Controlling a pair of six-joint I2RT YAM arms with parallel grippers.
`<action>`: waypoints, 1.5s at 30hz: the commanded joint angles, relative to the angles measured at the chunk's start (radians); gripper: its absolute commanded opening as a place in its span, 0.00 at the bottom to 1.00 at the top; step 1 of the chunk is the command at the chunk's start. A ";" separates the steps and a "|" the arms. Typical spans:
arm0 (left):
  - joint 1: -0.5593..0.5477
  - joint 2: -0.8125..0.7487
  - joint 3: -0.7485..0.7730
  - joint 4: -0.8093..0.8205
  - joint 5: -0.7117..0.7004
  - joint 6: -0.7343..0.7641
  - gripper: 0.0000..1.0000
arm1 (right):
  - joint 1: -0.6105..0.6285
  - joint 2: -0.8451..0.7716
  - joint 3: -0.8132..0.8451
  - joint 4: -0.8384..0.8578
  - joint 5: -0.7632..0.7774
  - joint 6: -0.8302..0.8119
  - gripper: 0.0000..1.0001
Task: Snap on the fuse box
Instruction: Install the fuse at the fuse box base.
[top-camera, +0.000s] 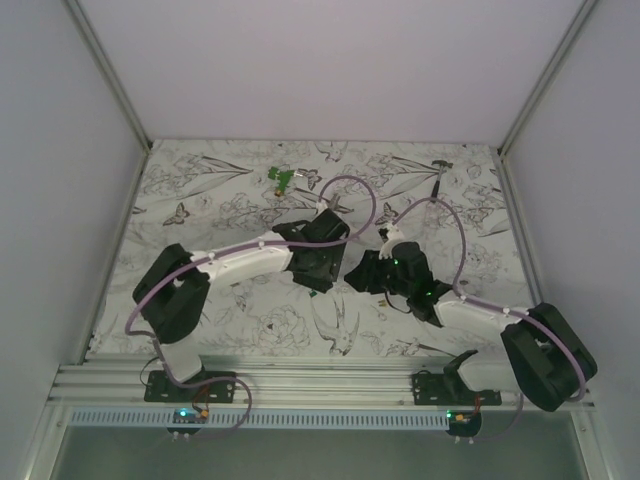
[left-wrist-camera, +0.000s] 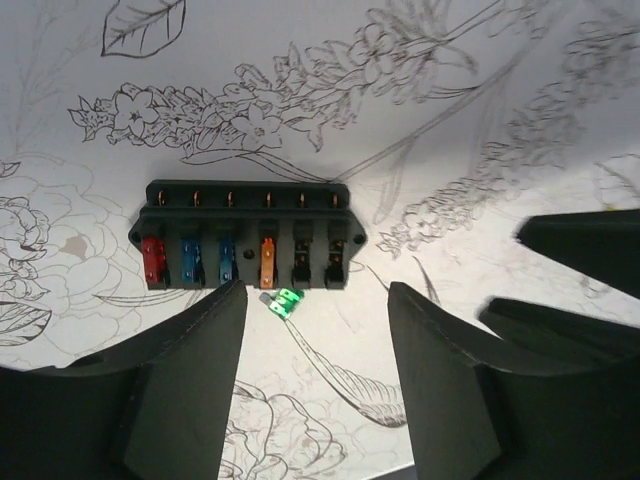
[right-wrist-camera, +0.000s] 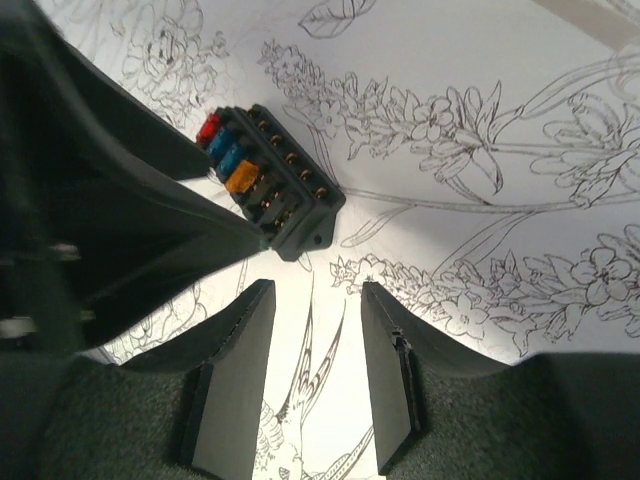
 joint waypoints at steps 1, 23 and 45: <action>0.027 -0.115 -0.010 -0.038 0.051 0.004 0.62 | 0.036 0.003 0.051 -0.084 0.046 -0.021 0.46; 0.366 -0.050 -0.246 0.273 0.594 -0.099 0.49 | 0.167 0.079 0.166 -0.211 0.177 -0.016 0.42; 0.208 -0.095 -0.379 0.503 0.505 -0.396 0.55 | 0.173 0.204 0.532 -0.753 0.277 -0.103 0.41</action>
